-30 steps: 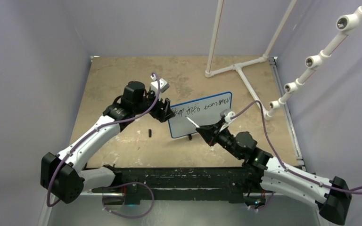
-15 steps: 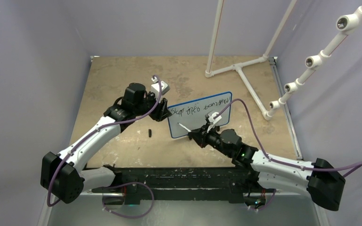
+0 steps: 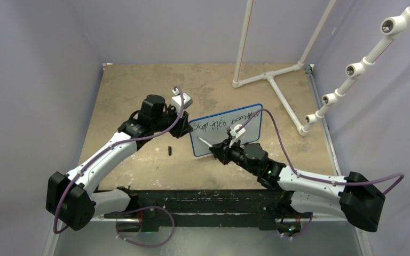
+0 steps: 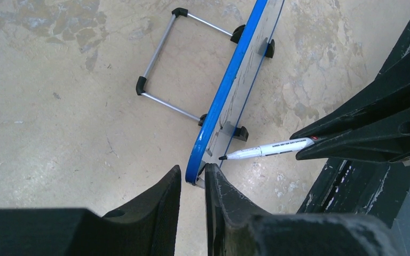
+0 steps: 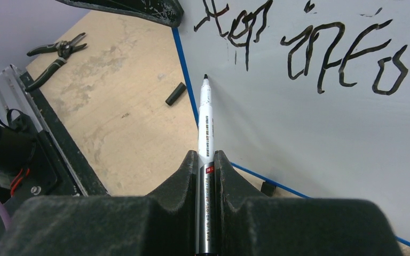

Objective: Write a sentence on the whiteboard

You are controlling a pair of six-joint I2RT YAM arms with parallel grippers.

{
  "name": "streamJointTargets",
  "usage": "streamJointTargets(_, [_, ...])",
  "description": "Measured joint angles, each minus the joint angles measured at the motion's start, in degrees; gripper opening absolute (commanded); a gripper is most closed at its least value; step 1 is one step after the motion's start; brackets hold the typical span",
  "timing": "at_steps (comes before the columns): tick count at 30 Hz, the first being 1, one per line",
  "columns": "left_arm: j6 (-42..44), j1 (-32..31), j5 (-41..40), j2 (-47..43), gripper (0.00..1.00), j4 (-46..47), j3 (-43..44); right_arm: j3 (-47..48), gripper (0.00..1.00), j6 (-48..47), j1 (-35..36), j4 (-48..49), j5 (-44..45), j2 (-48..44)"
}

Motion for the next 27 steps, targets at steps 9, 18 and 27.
streamJointTargets(9, [0.4, 0.0, 0.6, 0.0, 0.15, 0.0, -0.2, 0.7, 0.00, -0.1, 0.2, 0.1, 0.3, 2.0])
streamJointTargets(18, [0.7, 0.0, 1.4, 0.0, 0.12, 0.0, -0.2, 0.8, 0.00, 0.2, 0.4, -0.6, 0.3, 2.9])
streamJointTargets(27, [0.7, 0.0, 1.5, 0.0, 0.12, 0.0, -0.2, 0.8, 0.00, 0.7, 0.7, -1.6, 0.0, 4.3])
